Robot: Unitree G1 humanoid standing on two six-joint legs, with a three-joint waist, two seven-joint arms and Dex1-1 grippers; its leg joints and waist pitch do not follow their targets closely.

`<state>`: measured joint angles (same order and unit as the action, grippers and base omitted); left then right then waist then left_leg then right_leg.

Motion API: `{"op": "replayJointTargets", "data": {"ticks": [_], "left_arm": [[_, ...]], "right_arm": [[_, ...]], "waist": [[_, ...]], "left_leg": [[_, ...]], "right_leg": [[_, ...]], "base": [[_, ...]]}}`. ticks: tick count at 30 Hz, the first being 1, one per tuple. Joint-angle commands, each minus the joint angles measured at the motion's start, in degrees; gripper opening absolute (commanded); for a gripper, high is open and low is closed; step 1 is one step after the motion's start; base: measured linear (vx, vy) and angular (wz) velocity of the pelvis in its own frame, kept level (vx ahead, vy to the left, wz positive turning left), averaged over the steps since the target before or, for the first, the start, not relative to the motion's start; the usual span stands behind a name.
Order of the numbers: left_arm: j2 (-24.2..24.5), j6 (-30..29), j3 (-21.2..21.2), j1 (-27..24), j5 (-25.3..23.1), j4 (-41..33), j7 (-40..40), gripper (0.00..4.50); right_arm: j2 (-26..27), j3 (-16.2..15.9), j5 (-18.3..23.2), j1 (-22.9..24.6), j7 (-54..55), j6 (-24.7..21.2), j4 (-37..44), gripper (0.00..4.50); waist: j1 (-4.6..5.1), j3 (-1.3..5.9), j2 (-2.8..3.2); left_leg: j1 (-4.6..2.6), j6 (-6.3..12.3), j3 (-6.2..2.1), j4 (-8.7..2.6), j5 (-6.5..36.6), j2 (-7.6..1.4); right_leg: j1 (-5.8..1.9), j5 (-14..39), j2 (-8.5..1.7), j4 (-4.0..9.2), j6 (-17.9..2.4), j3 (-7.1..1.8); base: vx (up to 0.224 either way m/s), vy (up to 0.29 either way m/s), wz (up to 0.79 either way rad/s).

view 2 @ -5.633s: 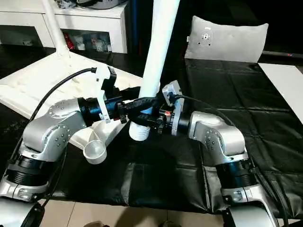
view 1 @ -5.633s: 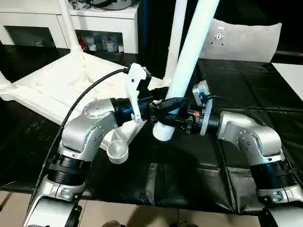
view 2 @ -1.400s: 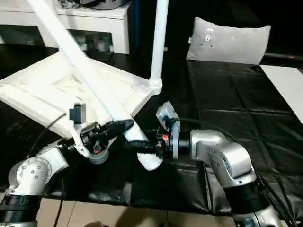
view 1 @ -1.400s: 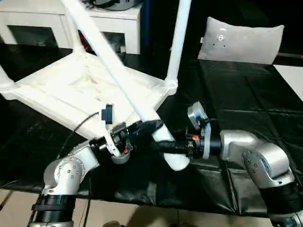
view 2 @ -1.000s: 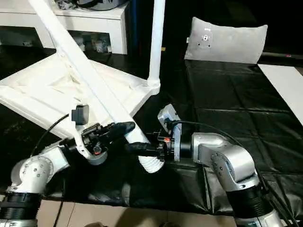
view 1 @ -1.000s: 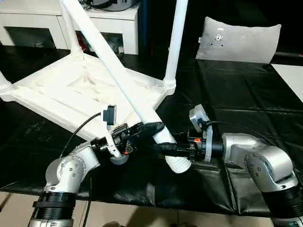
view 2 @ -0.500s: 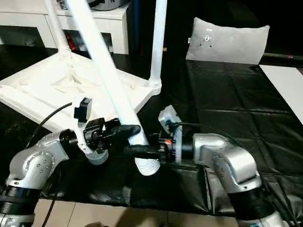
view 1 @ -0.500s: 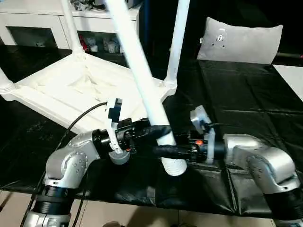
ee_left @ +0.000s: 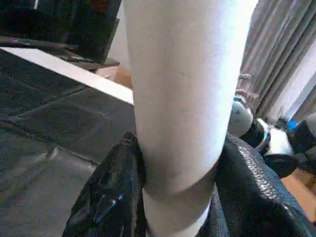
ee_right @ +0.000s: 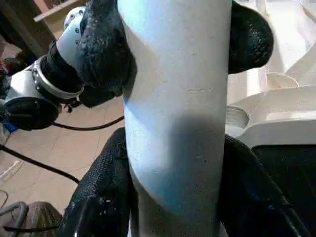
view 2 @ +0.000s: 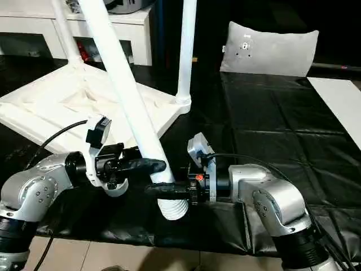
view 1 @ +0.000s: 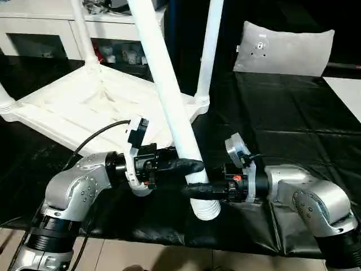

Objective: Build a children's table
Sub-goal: Pick table leg

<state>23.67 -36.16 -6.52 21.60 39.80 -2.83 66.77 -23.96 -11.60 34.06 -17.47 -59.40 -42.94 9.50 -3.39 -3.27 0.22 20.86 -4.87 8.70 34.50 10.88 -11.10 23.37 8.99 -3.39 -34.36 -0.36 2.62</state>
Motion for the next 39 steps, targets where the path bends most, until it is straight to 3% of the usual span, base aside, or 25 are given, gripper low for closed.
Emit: {"op": "replayJointTargets", "data": {"ticks": [1,2,4,11,15,27,29,31,34,37,38,39], "left_arm": [[1.0,0.6,-5.5,0.0,-2.7,-3.1,4.6,2.6],[2.1,2.5,-6.9,0.4,-6.0,-2.6,4.0,2.6],[2.8,3.2,-7.4,0.6,-7.6,-2.4,3.3,2.6],[5.6,4.0,-6.7,1.7,-9.2,-2.1,3.3,2.6],[10.5,4.1,-7.9,2.0,-12.3,-1.0,4.1,2.6],[15.9,3.9,-10.1,2.4,-14.8,-0.8,3.5,2.6],[15.6,4.7,-9.7,2.3,-14.9,-0.7,3.1,2.6],[11.0,5.8,-4.8,1.9,-9.8,-0.8,0.2,2.6],[6.7,7.4,-1.7,1.4,-7.7,-0.6,-4.2,2.6],[1.0,10.6,0.8,1.3,-8.6,1.5,-13.9,2.6],[-2.7,12.1,1.7,1.7,-10.8,3.0,-21.9,2.6],[-2.9,12.2,1.7,1.7,-11.0,3.0,-22.3,2.6]], "right_arm": [[0.3,5.1,1.1,-1.0,2.4,1.7,-1.4,1.88],[0.6,5.4,0.8,-1.2,2.9,2.2,-1.7,1.88],[0.7,5.6,0.5,-1.3,3.3,2.7,-2.0,1.88],[0.2,6.1,-0.1,-1.5,3.2,3.8,-2.8,1.88],[-0.2,6.3,0.1,-1.2,2.6,4.4,-3.0,1.88],[-0.7,6.4,0.2,-1.1,1.6,4.5,-3.0,1.88],[-0.7,6.4,0.3,-1.1,1.6,4.5,-3.0,1.88],[0.0,6.8,0.2,-1.1,2.8,5.4,-3.4,1.88],[1.2,7.4,-0.7,-1.1,4.6,7.2,-3.9,1.88],[3.9,8.7,-1.3,-1.4,8.3,9.4,-4.5,1.88],[6.2,9.4,-1.9,-1.7,11.3,11.0,-4.9,1.88],[6.3,9.4,-2.0,-1.7,11.5,11.1,-5.0,1.88]], "waist": [[-0.07,3.69,0.39],[-0.12,3.68,0.41],[-0.15,3.75,0.44],[-0.05,3.76,0.41],[-0.04,3.7,0.55],[-0.03,3.61,0.52],[-0.03,3.61,0.52],[0.02,3.66,0.54],[-0.1,3.72,0.5],[-0.12,3.72,0.33],[-0.1,3.71,0.3],[-0.16,3.66,0.19]], "left_leg": [[-0.42,-0.27,0.13,-4.33,14.3,-1.09],[-0.43,-0.26,0.13,-4.32,14.2,-1.09],[-0.4,-0.42,0.1,-4.34,13.7,-1.16],[-0.36,-0.48,0.18,-4.32,13.4,-1.12],[-0.4,-0.64,0.12,-4.41,13.8,-1.08],[-0.64,-1.23,0.13,-4.38,15.2,-1.01],[-0.68,-1.26,0.14,-4.36,15.3,-1.02],[-0.48,-1.43,0.16,-4.33,14.9,-1.05],[-0.51,-1.27,0.22,-4.18,14.9,-0.97],[-0.55,-0.93,0.3,-4.11,15.3,-0.97],[-0.44,-0.87,0.27,-4.15,15.2,-0.95],[-0.63,-0.99,0.32,-4.05,15.6,-0.92]], "right_leg": [[-2.73,24.2,-3.21,4.63,-7.7,-1.85],[-2.72,24.0,-3.22,4.65,-7.7,-1.85],[-2.82,22.4,-3.25,4.43,-8.0,-1.92],[-2.89,20.5,-3.19,4.12,-9.2,-1.93],[-2.83,20.9,-3.12,4.05,-9.1,-1.93],[-2.73,23.5,-3.19,4.2,-8.4,-1.95],[-2.67,23.6,-3.18,4.26,-8.4,-1.97],[-2.84,22.7,-3.25,4.12,-8.7,-1.96],[-2.82,23.2,-3.27,4.29,-8.7,-1.9],[-2.64,23.5,-3.25,4.56,-8.6,-1.81],[-2.74,23.8,-3.19,4.54,-8.3,-1.79],[-2.54,24.9,-3.18,4.84,-7.9,-1.66]], "base": [[0.0,0.0,0.0],[0.0,0.0,0.0],[0.0,0.0,0.0],[0.0,0.0,0.0],[0.0,0.0,0.0],[0.0,0.0,0.0],[0.0,0.0,0.0],[0.0,0.0,0.0],[0.0,0.0,0.0],[0.0,0.0,0.0],[0.0,0.0,0.0],[0.0,0.0,0.0]]}}
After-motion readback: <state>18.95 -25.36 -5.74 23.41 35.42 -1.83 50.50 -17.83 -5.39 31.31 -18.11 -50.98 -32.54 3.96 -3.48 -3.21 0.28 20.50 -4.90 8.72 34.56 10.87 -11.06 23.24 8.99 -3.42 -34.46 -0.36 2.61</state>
